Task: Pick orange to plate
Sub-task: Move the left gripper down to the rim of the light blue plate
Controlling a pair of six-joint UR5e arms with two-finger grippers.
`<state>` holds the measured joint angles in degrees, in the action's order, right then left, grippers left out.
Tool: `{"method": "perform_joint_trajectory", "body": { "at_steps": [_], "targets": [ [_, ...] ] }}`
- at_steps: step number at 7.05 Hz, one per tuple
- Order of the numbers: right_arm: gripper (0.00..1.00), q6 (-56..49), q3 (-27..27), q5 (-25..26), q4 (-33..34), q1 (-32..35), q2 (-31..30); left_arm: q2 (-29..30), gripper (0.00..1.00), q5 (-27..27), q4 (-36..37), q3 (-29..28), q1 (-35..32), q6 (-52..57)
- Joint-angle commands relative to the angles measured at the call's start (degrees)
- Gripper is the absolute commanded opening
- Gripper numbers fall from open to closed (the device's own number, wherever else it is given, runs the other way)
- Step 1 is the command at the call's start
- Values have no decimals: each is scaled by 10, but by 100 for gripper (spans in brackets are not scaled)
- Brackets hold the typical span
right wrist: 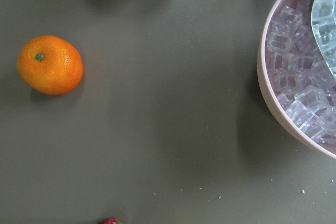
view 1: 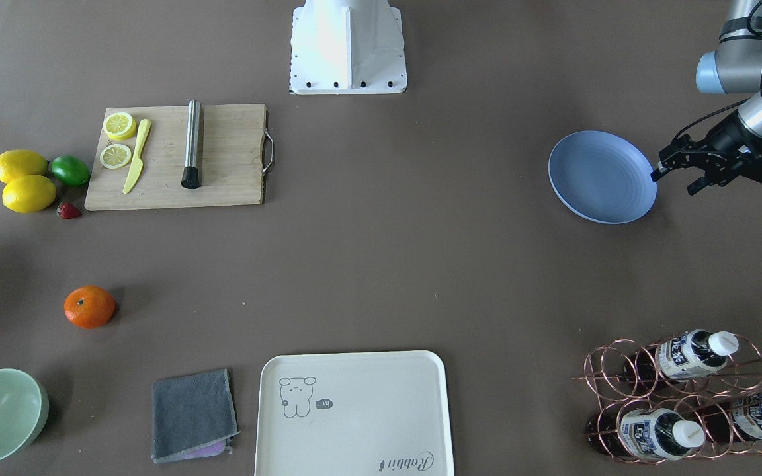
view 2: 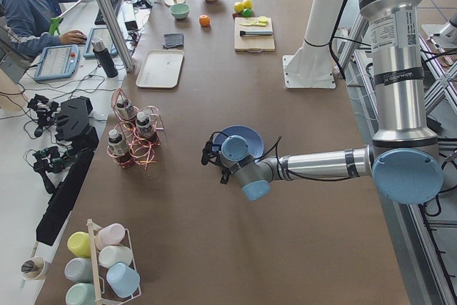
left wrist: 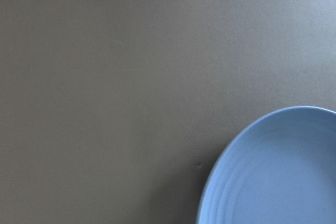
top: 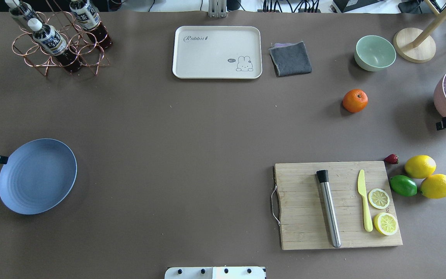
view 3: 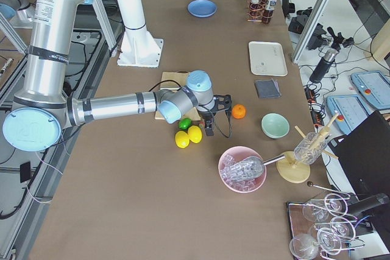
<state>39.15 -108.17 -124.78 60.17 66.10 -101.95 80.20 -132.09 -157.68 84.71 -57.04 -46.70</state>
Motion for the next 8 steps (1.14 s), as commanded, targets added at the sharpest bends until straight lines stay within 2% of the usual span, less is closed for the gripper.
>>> {"method": "perform_joint_trajectory", "body": {
  "at_steps": [1,5,6,7,8],
  "targets": [
    [100,0,0,1,-1,-1,0,0,88,17,-34,-7,31,-12],
    [100,0,0,9,-1,-1,0,0,79,19,-36,-16,40,-10],
    [100,0,0,9,-1,-1,0,0,72,19,-36,-19,43,-9],
    [100,0,0,9,-1,-1,0,0,60,19,-36,-19,44,-9],
    [100,0,0,9,-1,-1,0,0,37,19,-36,-18,44,-9]
  ]
}}
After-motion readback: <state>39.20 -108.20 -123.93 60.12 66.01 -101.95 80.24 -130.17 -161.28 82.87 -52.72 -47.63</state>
